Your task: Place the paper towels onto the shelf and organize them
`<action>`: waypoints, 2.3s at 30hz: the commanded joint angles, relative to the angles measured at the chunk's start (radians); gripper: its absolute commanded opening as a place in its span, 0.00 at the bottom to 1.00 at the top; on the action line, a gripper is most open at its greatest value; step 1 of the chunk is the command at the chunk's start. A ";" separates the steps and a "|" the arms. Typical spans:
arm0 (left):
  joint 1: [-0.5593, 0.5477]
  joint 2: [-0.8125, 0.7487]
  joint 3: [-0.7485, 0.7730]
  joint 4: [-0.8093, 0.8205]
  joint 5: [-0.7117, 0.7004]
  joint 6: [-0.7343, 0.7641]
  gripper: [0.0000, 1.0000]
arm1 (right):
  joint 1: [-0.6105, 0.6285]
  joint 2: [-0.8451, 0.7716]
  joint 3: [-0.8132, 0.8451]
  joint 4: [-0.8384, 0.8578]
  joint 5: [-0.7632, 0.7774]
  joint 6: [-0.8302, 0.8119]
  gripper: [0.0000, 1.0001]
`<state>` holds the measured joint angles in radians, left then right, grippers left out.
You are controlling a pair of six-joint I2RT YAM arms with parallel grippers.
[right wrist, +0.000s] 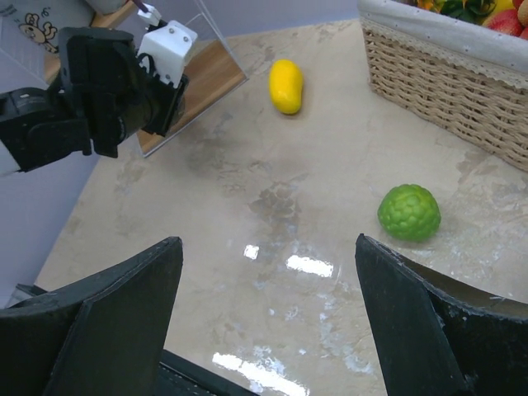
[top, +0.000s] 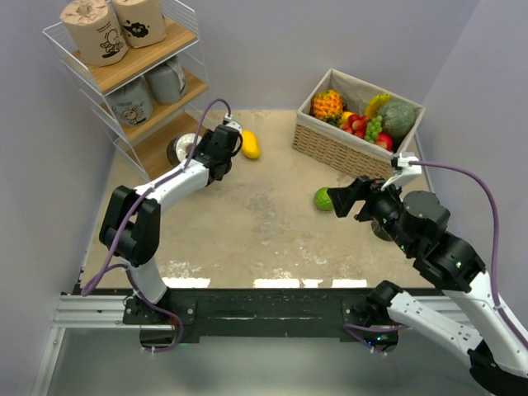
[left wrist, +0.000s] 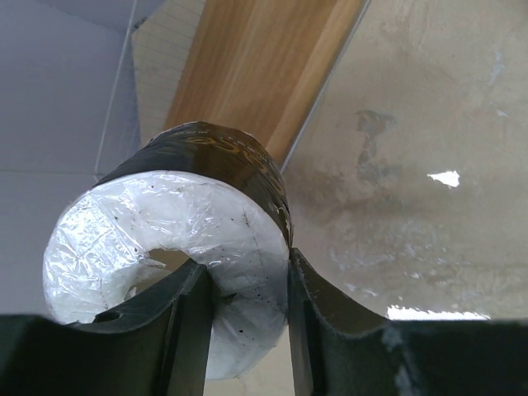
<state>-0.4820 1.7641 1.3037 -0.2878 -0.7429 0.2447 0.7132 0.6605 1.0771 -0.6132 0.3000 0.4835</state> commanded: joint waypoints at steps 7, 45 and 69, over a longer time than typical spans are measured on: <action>0.083 0.072 0.051 0.254 -0.039 0.251 0.35 | 0.002 -0.059 0.084 -0.066 0.044 0.012 0.89; 0.218 0.183 0.121 0.339 -0.182 0.340 0.59 | 0.000 -0.098 0.116 -0.089 0.079 -0.028 0.90; -0.087 -0.449 -0.128 -0.025 0.388 -0.294 0.73 | 0.002 0.284 0.101 -0.166 0.258 0.026 0.89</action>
<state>-0.5785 1.4303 1.2701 -0.3206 -0.5060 0.0910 0.7132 0.9062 1.1240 -0.7502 0.4458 0.4931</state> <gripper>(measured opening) 0.714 0.895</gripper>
